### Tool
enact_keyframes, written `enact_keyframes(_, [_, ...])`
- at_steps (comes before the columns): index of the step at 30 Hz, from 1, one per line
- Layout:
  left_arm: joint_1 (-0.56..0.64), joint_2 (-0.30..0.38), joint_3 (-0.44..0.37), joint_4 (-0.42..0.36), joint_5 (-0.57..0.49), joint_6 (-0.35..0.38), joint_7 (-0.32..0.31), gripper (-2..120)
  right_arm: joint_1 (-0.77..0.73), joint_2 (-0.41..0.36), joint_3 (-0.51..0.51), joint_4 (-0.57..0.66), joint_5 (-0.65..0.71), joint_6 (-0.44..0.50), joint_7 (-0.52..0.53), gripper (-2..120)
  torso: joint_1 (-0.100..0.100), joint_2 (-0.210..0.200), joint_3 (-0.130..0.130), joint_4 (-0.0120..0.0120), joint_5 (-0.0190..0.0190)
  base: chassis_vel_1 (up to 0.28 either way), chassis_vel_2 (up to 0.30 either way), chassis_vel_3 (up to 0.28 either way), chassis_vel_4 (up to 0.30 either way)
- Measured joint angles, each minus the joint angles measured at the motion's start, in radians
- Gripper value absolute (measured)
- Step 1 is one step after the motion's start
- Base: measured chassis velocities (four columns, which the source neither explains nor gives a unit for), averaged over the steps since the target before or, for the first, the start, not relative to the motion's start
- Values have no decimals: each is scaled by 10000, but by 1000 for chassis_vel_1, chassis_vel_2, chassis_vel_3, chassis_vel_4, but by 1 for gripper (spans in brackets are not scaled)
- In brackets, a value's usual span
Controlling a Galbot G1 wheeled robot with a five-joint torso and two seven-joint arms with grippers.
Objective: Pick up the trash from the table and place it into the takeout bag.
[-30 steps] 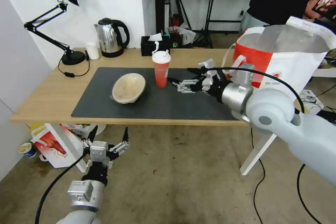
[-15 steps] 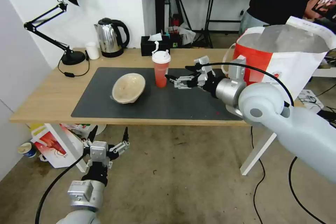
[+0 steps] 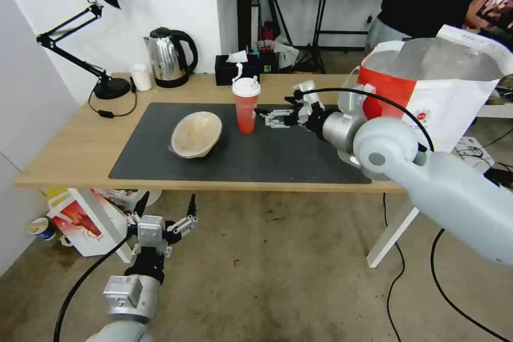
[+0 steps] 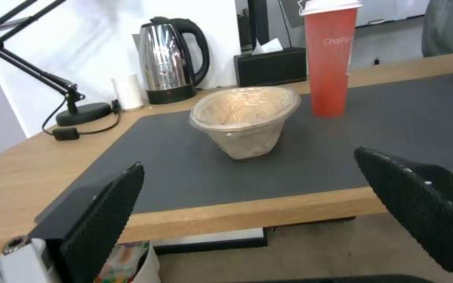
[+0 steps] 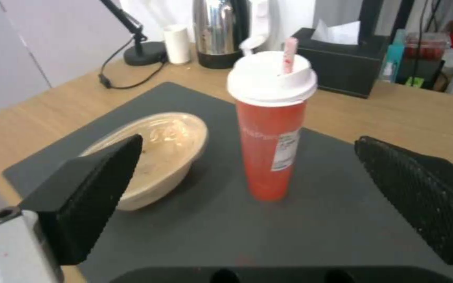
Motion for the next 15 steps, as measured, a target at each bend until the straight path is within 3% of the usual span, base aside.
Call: enact_keyframes(15, [0, 0, 0, 0, 0, 0, 0, 100, 1182, 1163, -849, -2165, -341, -2, -383, 100, 1, 0, -1, 0, 0, 0, 0, 0, 0])
